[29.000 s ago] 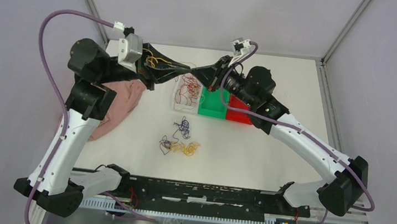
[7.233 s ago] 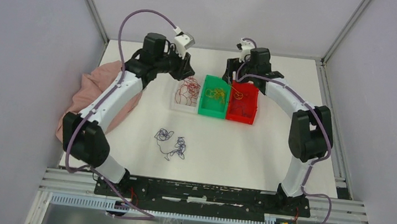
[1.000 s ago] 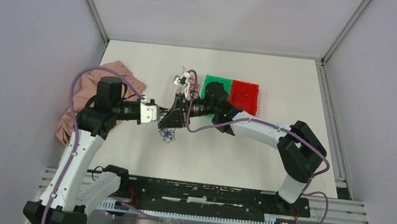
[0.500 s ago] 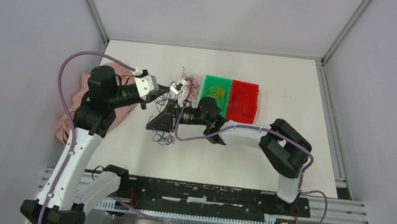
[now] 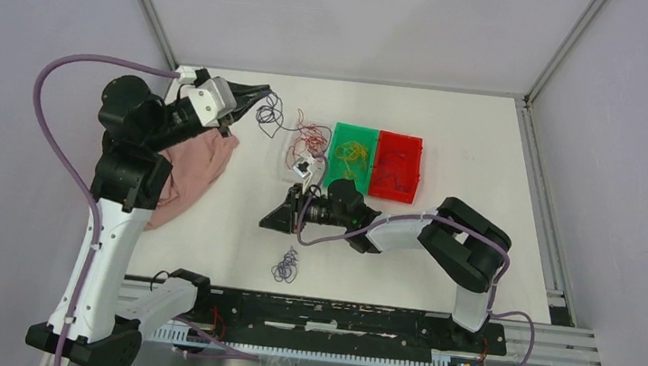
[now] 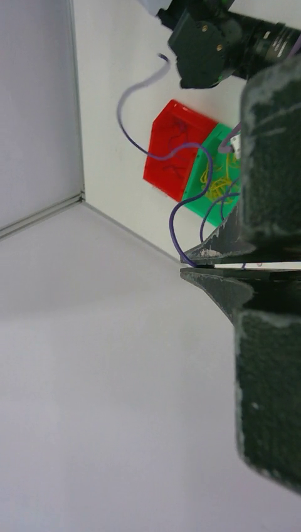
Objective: Untangle the cables
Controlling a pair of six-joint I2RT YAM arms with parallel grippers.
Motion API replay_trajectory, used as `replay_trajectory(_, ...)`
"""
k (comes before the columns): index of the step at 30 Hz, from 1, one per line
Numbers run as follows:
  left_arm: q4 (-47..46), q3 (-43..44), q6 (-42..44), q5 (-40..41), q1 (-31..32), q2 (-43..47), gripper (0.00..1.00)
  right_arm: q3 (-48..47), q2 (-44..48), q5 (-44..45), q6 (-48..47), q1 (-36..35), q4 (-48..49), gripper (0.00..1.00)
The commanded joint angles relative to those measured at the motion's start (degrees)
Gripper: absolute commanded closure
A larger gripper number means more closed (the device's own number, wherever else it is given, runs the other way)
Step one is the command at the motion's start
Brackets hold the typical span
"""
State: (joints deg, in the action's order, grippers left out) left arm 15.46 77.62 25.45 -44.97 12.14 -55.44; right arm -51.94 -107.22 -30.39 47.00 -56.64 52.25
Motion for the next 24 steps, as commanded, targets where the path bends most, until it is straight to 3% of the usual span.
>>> replay_trajectory(1, -4.1, 6.3, -3.0, 1.8, 0.2, -1.5, 0.97, 3.2, 1.6, 6.1, -3.6, -0.2, 1.3, 0.74)
replay_trajectory(8, -2.3, 3.1, -5.2, 0.2, 0.3, -0.3, 0.97, 7.8, 13.2, 11.6, -8.1, 3.1, -1.4, 0.52)
replay_trajectory(16, 3.7, -5.6, -1.9, -6.0, 0.4, 3.1, 0.97, 2.0, 35.3, 14.3, -29.1, 7.2, -25.4, 0.26)
replay_trajectory(24, 6.3, -8.3, 0.8, -9.9, 1.0, 4.3, 0.97, -6.5, 39.4, 3.5, -38.0, 8.9, -37.8, 0.2)
